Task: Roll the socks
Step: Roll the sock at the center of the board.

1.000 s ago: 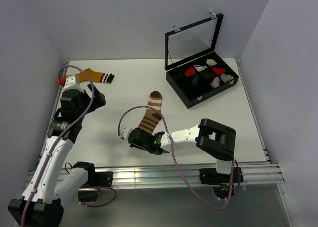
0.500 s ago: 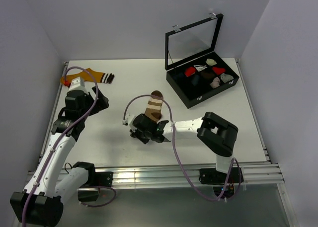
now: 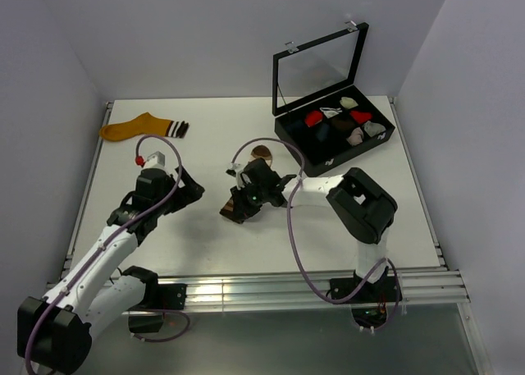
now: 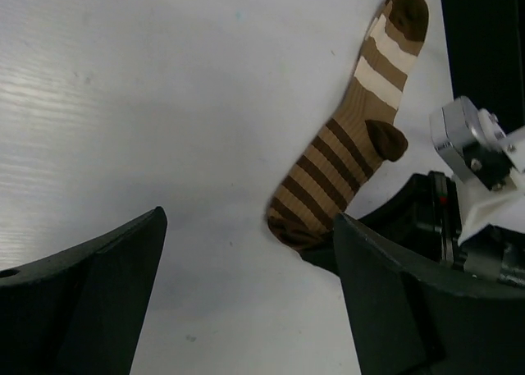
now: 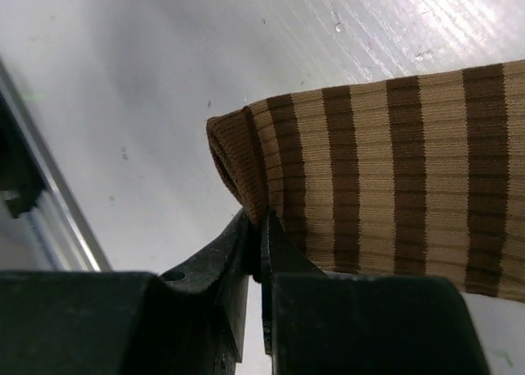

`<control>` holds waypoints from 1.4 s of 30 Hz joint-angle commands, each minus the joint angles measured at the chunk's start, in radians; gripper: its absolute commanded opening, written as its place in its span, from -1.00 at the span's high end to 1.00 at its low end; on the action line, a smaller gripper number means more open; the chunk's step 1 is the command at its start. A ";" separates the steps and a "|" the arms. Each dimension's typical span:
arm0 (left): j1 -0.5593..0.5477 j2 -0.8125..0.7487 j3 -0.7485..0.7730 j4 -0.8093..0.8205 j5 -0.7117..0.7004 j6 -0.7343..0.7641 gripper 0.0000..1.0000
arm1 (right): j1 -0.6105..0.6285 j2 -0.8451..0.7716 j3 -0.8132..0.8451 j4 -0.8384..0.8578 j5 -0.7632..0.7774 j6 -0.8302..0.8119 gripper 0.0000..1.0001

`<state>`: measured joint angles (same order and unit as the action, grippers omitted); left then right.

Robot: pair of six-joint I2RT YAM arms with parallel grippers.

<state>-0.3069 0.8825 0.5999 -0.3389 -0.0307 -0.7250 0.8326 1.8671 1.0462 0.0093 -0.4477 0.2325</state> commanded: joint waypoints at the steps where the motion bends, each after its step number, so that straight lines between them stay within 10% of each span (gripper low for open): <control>1: -0.067 0.019 -0.035 0.093 0.005 -0.112 -0.76 | -0.033 0.033 -0.005 0.087 -0.176 0.126 1.00; 19: -0.242 0.136 -0.153 0.173 -0.023 -0.186 -0.18 | -0.158 0.170 -0.011 0.101 -0.309 0.323 1.00; 42: -0.301 0.429 -0.144 0.362 -0.032 -0.208 -0.07 | -0.161 0.201 0.049 -0.002 -0.292 0.287 1.00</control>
<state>-0.6022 1.2770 0.4461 0.0284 -0.0429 -0.9298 0.6777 2.0331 1.0805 0.0608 -0.7918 0.5518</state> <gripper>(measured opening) 0.536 0.121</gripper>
